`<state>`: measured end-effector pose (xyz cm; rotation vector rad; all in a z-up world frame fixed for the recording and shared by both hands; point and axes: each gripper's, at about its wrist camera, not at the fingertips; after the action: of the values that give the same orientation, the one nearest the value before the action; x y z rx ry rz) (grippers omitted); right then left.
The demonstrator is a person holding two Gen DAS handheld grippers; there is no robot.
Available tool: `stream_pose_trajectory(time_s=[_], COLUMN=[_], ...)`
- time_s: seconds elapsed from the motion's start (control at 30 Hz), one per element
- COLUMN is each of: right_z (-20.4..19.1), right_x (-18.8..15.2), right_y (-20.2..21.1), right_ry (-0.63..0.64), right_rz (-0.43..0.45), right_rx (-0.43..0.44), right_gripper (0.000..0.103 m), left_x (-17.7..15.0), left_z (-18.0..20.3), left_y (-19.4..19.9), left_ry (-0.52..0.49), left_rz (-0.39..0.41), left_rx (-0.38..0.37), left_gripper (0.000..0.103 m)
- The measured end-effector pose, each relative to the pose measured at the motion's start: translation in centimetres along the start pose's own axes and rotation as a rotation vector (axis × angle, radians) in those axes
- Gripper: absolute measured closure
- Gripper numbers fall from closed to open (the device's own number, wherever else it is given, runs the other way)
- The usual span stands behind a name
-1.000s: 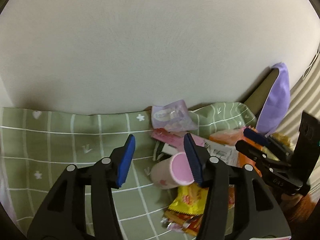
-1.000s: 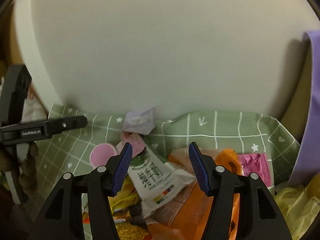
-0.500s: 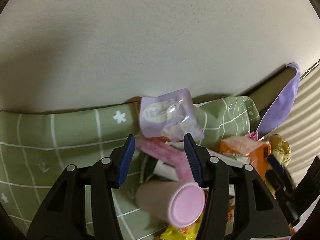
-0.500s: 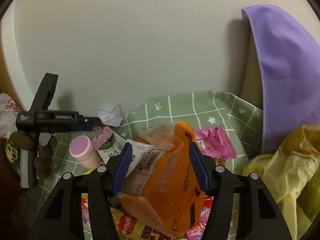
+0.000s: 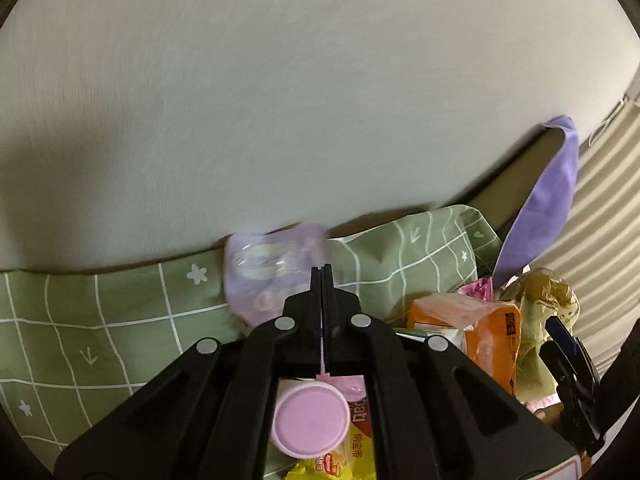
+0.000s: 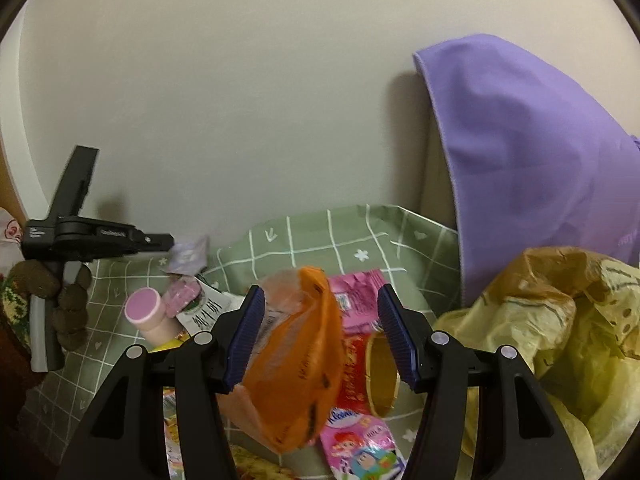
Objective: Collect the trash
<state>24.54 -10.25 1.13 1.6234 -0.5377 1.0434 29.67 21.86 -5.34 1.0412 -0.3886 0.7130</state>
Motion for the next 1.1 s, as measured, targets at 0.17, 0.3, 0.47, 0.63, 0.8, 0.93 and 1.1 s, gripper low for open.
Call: stream_pose_trajectory(time_s=[0.17, 0.3, 0.47, 0.63, 0.8, 0.93, 1.1], right_z=[0.8, 0.6, 0.3, 0.0, 0.0, -0.2, -0.4], right_x=[-1.1, -1.5, -1.3, -1.3, -1.7, -2.0, -1.8], right_y=[-0.3, -1.0, -2.1, -2.6, -3.2, -3.7, -4.1], right_ry=[-0.036, -0.032, -0.028, -0.014, -0.017, -0.018, -0.016], right_rz=[-0.04, -0.045, -0.05, -0.052, -0.072, -0.086, -0.083], right_rx=[0.007, 0.007, 0.011, -0.005, -0.02, -0.023, -0.024], right_gripper=[0.047, 0.047, 0.047, 0.047, 0.047, 0.047, 0.047], left_x=[-0.9, -2.5, -2.5, -2.5, -2.1, -1.8, -2.0], left_z=[-1.0, -3.0, -4.3, -5.0, -4.9, -4.3, -2.9], left_y=[1.1, 1.4, -0.1, -2.0, -3.3, -3.9, -4.8], left_ry=[-0.105, -0.117, -0.117, -0.102, -0.12, -0.157, -0.191], left_rz=[0.048, 0.097, 0.072, 0.001, -0.018, -0.035, -0.045], left_rx=[0.094, 0.133, 0.142, 0.13, 0.119, 0.095, 0.106], left_gripper=[0.076, 0.058, 0.057, 0.057, 0.057, 0.075, 0.102])
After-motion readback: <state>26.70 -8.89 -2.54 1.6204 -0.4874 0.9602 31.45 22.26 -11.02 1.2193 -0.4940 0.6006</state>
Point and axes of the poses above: each gripper's, at about its wrist camera, not at the fingertips, and y roughly against the way its jaws point, z to its right, x to its top, and after that the axes turned 6 degrees about z, right-handed
